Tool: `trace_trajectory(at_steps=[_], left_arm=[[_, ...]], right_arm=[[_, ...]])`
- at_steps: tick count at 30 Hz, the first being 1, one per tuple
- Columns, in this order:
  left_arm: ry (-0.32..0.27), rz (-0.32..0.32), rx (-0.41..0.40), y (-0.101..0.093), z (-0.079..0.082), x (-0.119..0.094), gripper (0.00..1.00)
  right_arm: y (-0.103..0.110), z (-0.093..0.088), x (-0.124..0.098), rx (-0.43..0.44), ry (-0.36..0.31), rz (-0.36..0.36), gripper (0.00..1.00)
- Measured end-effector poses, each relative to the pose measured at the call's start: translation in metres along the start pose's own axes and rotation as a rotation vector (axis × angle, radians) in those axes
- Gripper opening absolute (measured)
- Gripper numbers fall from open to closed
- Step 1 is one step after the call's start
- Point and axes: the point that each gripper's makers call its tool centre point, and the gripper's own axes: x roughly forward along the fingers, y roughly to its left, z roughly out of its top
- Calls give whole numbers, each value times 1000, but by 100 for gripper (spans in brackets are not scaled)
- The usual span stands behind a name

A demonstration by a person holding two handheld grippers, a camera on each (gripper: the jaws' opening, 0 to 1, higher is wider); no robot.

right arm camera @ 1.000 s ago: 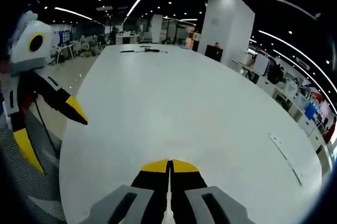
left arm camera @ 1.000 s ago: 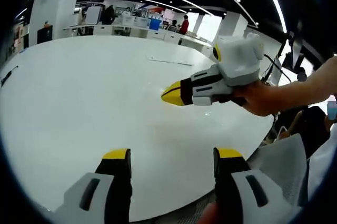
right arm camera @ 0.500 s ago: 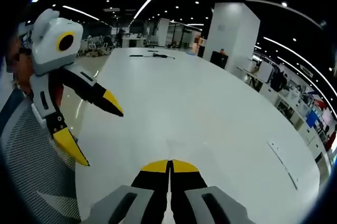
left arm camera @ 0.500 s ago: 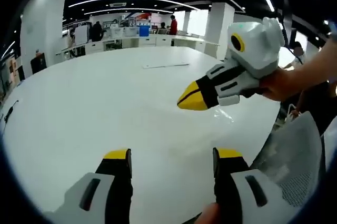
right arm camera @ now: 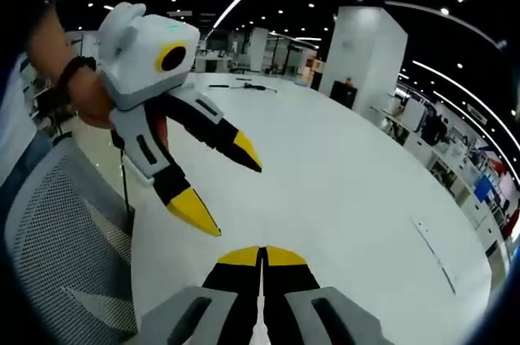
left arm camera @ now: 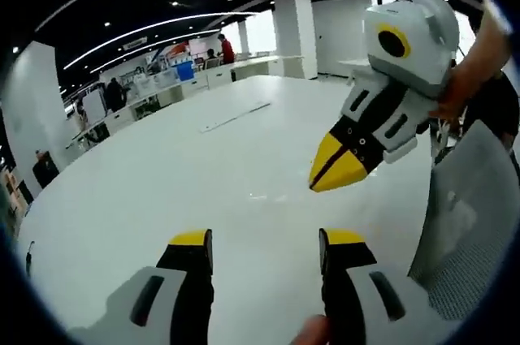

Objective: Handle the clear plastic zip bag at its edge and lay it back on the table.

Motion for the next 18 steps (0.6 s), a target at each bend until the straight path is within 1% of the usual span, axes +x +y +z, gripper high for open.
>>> trace_trajectory(at_steps=[1, 2, 4, 5, 6, 7, 8, 9, 14, 18], left_arm=[[0, -10, 11, 0, 2, 3, 50], [-3, -22, 51, -1, 5, 5, 49], [-2, -41, 83, -3, 7, 8, 47], [9, -57, 129, -5, 7, 11, 46], [14, -69, 157, -6, 7, 12, 44], [3, -86, 173, -10, 10, 15, 43], [-1, -99, 181, -12, 10, 17, 41], [6, -101, 193, -12, 9, 19, 40], [5, -127, 248, -15, 8, 26, 34], [9, -137, 264, -15, 7, 29, 27]], right_arm=[[1, 0, -1, -3, 1, 1, 0], [1, 0, -1, -4, 2, 1, 0], [3, 0, -2, -6, 2, 8, 0], [3, 0, -2, -12, 4, 10, 0], [4, -1, -2, -13, 5, 11, 0], [4, -1, -2, -13, 5, 13, 0], [4, 0, -2, -14, 4, 14, 0], [5, 0, -2, -17, 5, 15, 0], [8, 2, -4, -25, 5, 23, 0], [10, 2, -5, -29, 2, 28, 0]])
